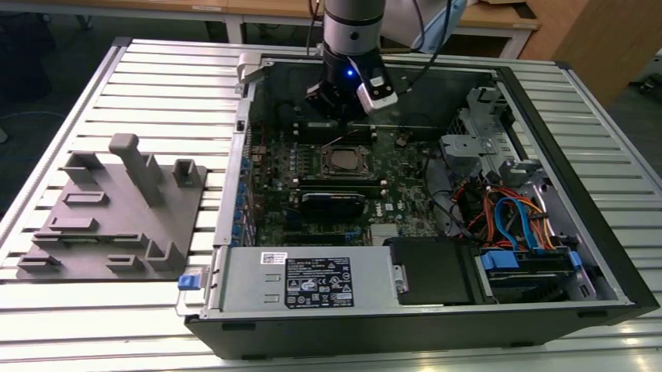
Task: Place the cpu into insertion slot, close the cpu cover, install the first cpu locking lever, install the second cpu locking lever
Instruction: 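Install the first cpu locking lever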
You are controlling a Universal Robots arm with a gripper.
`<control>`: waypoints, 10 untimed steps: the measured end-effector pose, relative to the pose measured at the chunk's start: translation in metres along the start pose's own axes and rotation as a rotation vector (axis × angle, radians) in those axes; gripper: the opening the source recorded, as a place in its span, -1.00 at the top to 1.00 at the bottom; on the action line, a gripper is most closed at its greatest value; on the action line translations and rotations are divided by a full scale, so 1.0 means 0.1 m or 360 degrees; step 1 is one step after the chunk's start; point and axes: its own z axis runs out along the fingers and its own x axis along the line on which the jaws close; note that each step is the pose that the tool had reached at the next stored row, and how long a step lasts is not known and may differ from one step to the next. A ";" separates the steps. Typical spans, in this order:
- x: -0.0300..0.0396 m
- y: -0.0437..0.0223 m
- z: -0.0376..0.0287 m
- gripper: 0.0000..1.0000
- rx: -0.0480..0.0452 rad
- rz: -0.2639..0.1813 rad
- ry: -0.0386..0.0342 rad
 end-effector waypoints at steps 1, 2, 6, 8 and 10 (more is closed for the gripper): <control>-0.005 0.008 0.003 0.80 0.0000 0.0000 0.0000; -0.010 0.014 0.006 0.80 0.0000 0.0000 0.0000; -0.037 0.032 0.022 0.80 0.0003 0.0000 0.0001; -0.054 0.034 0.032 0.80 0.0003 -0.0001 0.0001; -0.069 0.034 0.039 0.80 0.0004 -0.0003 0.0002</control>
